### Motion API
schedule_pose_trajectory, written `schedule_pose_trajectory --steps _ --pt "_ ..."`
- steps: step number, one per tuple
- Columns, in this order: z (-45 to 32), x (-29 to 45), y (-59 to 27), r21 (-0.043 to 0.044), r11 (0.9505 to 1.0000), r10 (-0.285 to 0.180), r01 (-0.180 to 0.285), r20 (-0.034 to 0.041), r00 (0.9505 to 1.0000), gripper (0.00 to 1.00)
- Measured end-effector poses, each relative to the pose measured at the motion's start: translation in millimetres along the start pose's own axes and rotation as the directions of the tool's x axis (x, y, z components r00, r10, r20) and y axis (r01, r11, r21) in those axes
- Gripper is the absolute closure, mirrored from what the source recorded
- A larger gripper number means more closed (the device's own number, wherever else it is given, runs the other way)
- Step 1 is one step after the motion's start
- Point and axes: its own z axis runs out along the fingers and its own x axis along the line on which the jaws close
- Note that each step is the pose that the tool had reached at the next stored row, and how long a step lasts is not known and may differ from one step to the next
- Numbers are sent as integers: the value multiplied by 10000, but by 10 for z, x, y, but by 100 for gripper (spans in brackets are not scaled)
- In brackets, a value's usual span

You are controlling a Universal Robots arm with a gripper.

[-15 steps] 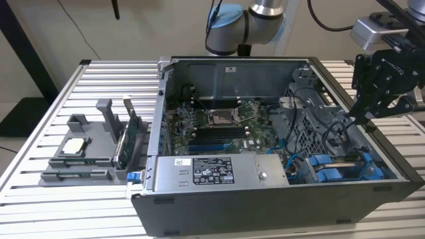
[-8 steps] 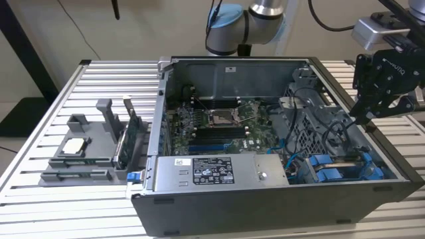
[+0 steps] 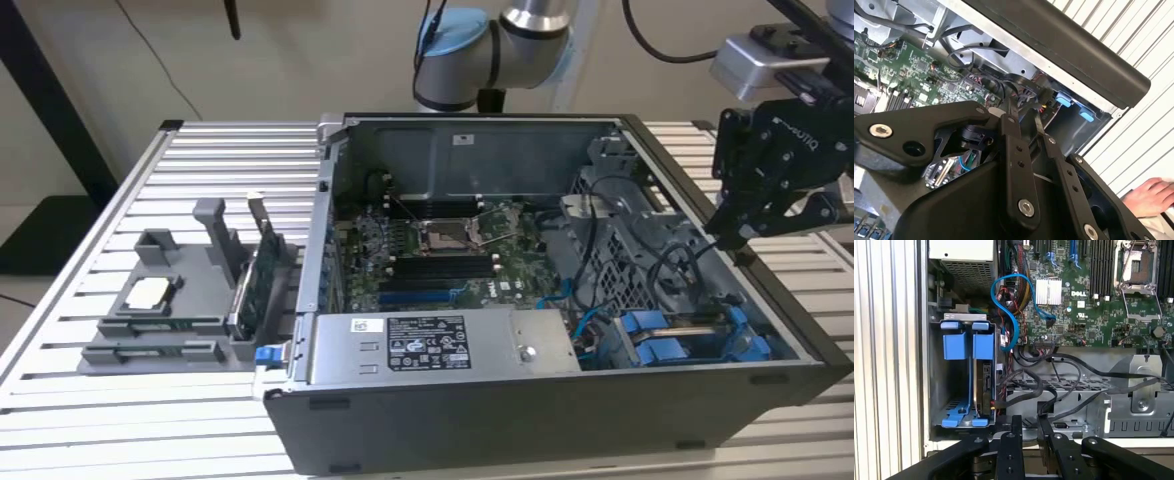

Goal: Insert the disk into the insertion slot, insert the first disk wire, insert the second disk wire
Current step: 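Insert the second disk wire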

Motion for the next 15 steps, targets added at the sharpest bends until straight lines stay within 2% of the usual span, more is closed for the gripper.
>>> schedule_pose_trajectory --steps 3,11,15 --pt "2 -24 0 0 10000 0 0 0 10000 73" --pt "10 -158 -1 0 10000 -1 1 -18 10000 73" --pt "12 -187 -18 0 10000 -1 1 -19 10000 73"
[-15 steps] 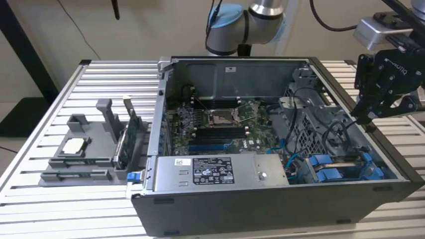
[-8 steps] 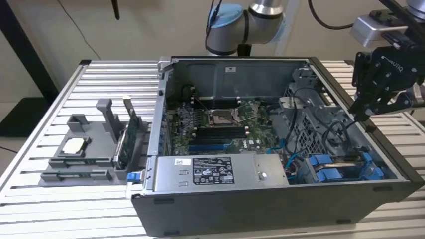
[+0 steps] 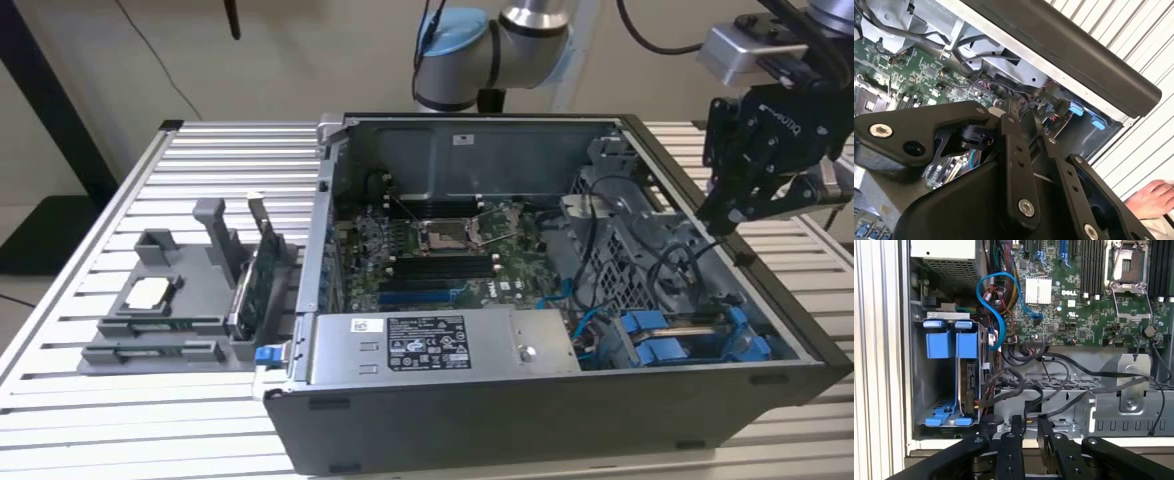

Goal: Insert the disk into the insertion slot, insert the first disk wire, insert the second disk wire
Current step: 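Insert the second disk wire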

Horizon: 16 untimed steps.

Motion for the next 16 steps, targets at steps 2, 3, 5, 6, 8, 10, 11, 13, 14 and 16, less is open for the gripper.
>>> schedule_pose_trajectory --steps 2,3,5,6,8,10,11,13,14,16 --pt "1 -11 -12 0 10000 -1 1 0 10000 73" --pt "2 -16 -16 0 10000 -1 1 0 10000 73" --pt "2 -24 -28 0 10000 -2 2 -1 10000 73" --pt "2 -24 -40 0 10000 -2 2 -3 10000 73" --pt "2 -23 -57 -3 10000 -2 2 -7 10000 73" --pt "1 -9 -63 -12 10000 -1 1 -8 10000 73" --pt "0 6 -64 -15 10000 0 0 -8 10000 73" --pt "-3 49 -66 -22 10000 0 0 -8 10000 73" --pt "-6 73 -68 -28 10000 0 0 -5 10000 73" --pt "-19 115 -68 -31 10000 -1 1 -6 10000 73"
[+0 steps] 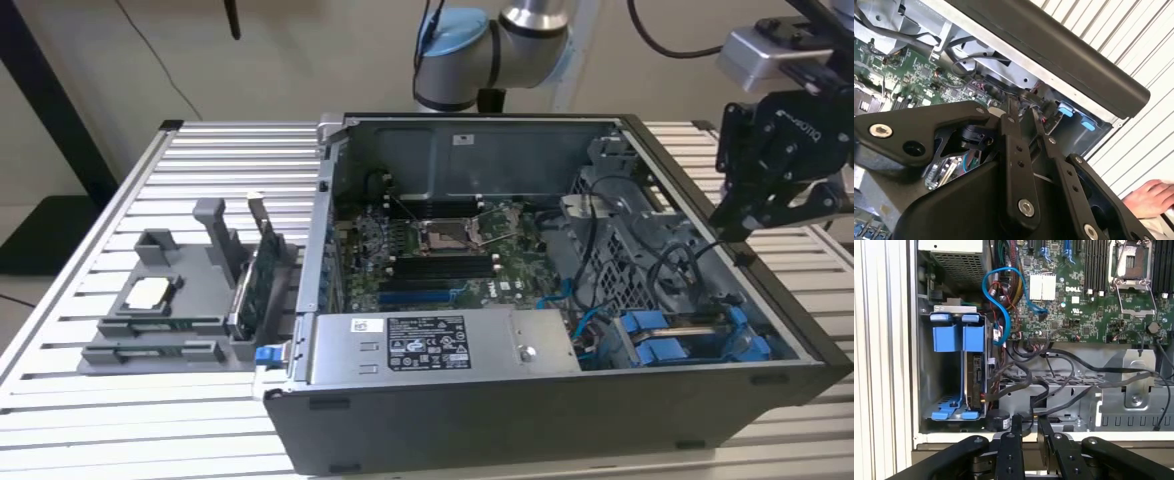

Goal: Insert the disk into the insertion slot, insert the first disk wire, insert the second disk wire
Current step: 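Insert the second disk wire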

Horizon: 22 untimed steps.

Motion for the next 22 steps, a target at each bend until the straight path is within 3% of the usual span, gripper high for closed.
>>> schedule_pose_trajectory --steps 7,22 --pt "-79 89 0 -4 10000 2 -2 -2 10000 73" --pt "-58 160 -9 -5 10000 2 -2 -6 10000 73"
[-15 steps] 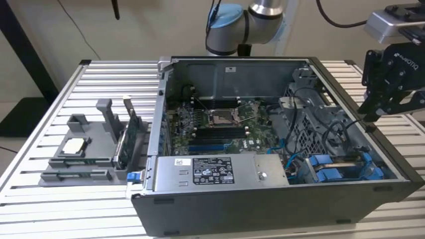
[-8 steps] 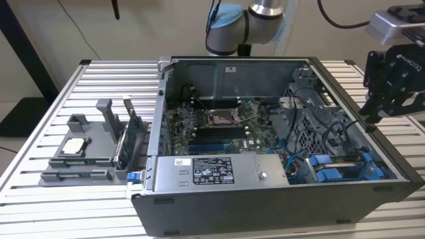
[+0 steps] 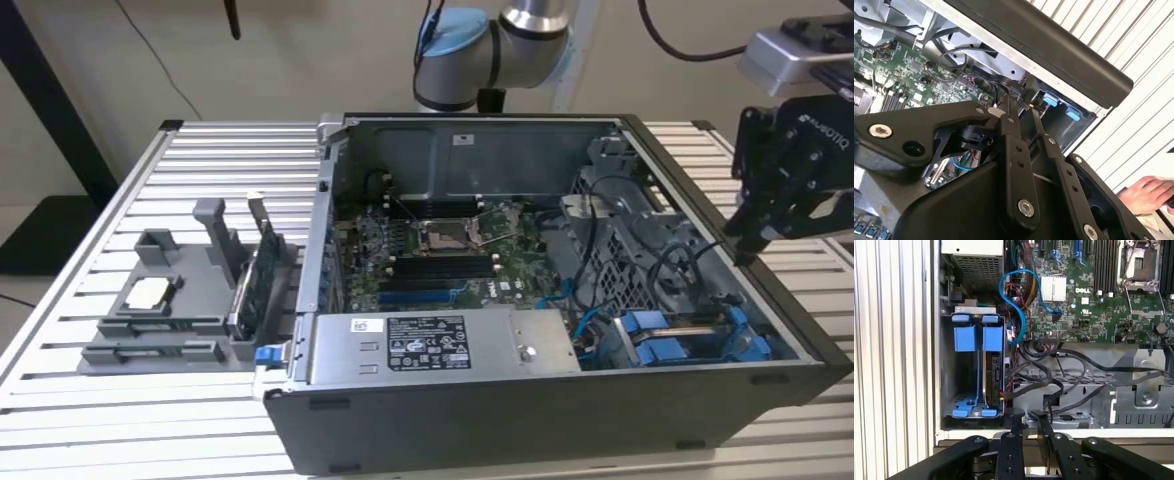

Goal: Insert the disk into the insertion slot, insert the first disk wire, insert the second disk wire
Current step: 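Insert the second disk wire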

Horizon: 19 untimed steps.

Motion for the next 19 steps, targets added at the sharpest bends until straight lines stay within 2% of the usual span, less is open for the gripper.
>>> schedule_pose_trajectory --steps 8,16,19 --pt "36 3 -27 0 10000 -1 1 -57 10000 73" --pt "83 6 -90 0 10000 -2 2 -113 9999 73" --pt "83 6 -90 0 10000 -1 1 -113 9999 73"
